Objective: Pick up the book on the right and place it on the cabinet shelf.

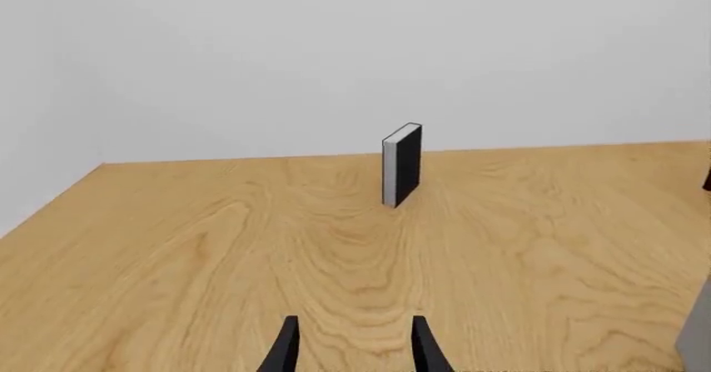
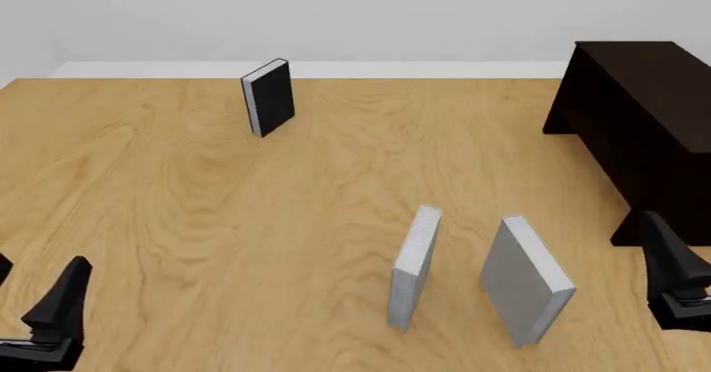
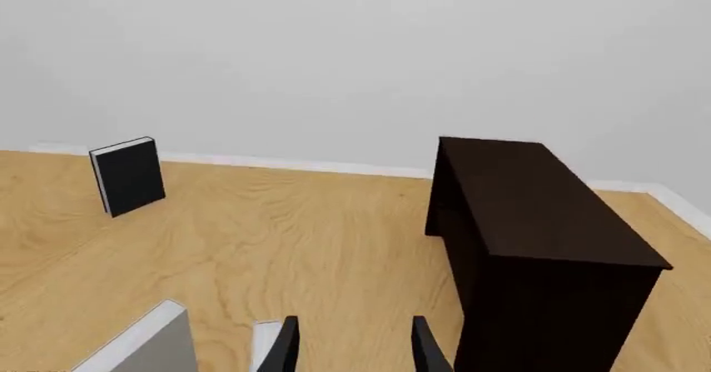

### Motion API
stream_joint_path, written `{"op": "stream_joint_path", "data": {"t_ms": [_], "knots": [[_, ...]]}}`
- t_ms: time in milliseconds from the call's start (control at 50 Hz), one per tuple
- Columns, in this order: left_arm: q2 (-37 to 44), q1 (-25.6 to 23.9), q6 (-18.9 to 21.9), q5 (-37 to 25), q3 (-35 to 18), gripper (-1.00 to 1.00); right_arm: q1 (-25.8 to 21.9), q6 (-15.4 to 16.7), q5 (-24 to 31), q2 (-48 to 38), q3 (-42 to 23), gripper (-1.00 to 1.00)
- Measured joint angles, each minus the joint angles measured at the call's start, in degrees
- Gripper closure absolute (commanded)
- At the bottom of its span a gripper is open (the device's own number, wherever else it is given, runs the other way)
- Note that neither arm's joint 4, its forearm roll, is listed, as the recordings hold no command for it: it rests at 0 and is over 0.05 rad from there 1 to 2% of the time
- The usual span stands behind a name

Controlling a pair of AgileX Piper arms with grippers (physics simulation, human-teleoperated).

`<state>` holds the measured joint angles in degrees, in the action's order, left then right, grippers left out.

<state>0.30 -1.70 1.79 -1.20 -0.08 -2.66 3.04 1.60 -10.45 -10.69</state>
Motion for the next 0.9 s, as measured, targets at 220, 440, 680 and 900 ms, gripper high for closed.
{"op": "stream_joint_path", "data": {"t_ms": [220,440,680,900], "knots": [[0.0,-0.3,0.4,-0.3,0.0,-1.00,-1.0,3.3,2.2,-8.6,-6.9,-1.00],[-0.1,-0.8,1.1,-0.5,0.0,-1.00,-3.9,4.5,8.3,-17.9,-16.8,-1.00],[-0.2,-1.0,1.4,-0.6,0.0,-1.00,-6.5,5.5,16.4,-25.9,-27.6,-1.00],[-0.2,-0.8,1.5,-0.9,0.1,-1.00,-8.0,6.5,22.8,-31.4,-34.8,-1.00]]}}
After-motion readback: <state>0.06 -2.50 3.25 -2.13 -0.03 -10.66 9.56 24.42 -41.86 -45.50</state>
